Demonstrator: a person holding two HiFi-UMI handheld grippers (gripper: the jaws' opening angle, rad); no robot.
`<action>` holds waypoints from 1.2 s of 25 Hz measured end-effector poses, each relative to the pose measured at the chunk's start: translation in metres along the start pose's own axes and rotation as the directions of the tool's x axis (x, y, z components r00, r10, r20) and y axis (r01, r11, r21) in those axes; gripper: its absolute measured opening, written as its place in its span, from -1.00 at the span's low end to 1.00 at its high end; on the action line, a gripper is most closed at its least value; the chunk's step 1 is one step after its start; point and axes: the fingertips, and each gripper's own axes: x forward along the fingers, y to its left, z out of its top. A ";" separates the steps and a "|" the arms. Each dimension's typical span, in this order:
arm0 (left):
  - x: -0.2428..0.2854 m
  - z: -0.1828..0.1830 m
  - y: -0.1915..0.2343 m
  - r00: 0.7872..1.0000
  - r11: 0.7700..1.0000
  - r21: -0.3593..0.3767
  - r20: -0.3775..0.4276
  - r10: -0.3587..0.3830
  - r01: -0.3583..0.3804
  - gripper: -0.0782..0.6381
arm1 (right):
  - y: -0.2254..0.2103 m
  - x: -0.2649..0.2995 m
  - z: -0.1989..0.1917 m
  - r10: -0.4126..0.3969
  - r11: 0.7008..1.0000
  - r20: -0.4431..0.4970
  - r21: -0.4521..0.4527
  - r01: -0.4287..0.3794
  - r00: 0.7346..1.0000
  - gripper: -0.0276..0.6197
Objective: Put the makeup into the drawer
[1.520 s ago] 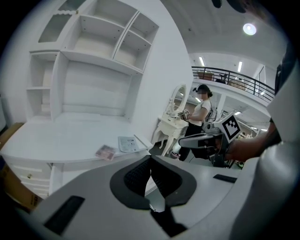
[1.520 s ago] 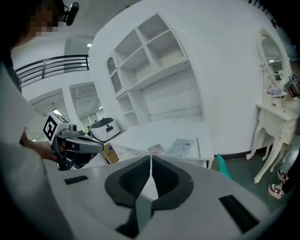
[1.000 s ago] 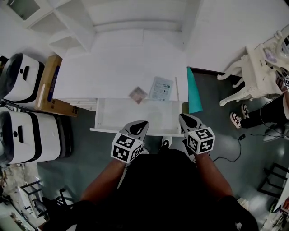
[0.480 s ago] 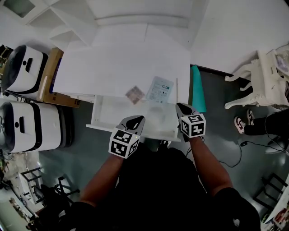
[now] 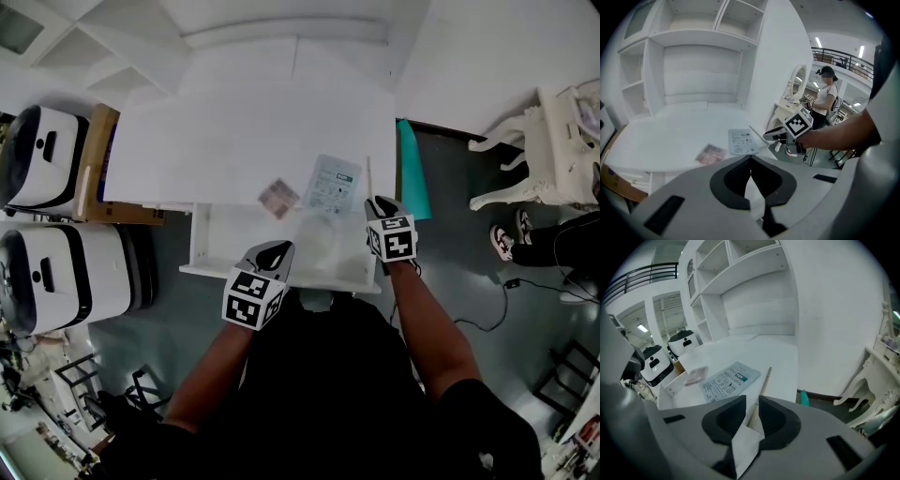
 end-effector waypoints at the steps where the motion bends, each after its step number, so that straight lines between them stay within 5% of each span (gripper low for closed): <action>1: -0.001 0.002 0.004 1.000 1.000 0.011 -0.001 -0.007 0.008 -0.75 | 0.001 0.004 0.000 -0.006 1.000 -0.012 0.003 0.006 1.000 -0.67; 13: 0.001 0.014 0.031 0.996 0.996 0.020 0.001 -0.085 0.085 -0.75 | -0.015 0.022 -0.009 -0.108 0.986 -0.119 0.111 0.122 0.987 -0.67; 30: -0.031 0.000 0.056 0.995 0.995 -0.007 0.023 -0.101 0.101 -0.75 | -0.025 0.021 -0.008 -0.136 0.953 -0.116 0.256 0.162 0.984 -0.77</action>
